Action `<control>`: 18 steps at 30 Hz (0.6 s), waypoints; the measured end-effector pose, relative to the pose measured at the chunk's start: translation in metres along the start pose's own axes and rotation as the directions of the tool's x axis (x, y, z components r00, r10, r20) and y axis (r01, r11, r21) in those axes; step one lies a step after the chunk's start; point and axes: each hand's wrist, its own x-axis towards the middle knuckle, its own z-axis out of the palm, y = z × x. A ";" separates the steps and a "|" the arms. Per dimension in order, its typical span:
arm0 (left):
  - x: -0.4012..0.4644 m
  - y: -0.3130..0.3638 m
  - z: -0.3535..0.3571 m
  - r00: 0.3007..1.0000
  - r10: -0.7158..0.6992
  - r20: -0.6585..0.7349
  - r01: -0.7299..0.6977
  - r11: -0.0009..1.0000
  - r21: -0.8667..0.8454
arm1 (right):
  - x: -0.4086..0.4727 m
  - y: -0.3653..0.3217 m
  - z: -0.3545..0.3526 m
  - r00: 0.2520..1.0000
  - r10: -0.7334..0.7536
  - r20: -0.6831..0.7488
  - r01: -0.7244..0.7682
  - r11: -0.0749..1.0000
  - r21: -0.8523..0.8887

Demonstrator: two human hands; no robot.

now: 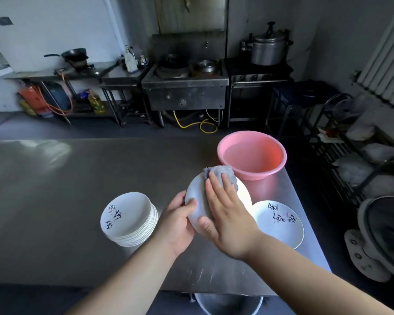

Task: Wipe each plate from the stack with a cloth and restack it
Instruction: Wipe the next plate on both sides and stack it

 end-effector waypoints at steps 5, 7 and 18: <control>-0.002 0.012 0.009 0.995 0.078 -0.065 -0.080 0.996 -0.032 | -0.032 -0.021 -0.002 0.989 -0.147 0.025 0.149 0.983 -0.106; -0.004 0.014 0.013 0.995 0.072 -0.062 -0.073 0.997 -0.003 | -0.024 -0.009 -0.008 0.990 -0.142 0.000 0.140 0.981 -0.131; -0.004 0.031 0.027 0.992 0.114 -0.062 -0.117 0.992 -0.050 | -0.017 -0.013 -0.029 0.990 -0.121 -0.075 0.110 0.985 -0.131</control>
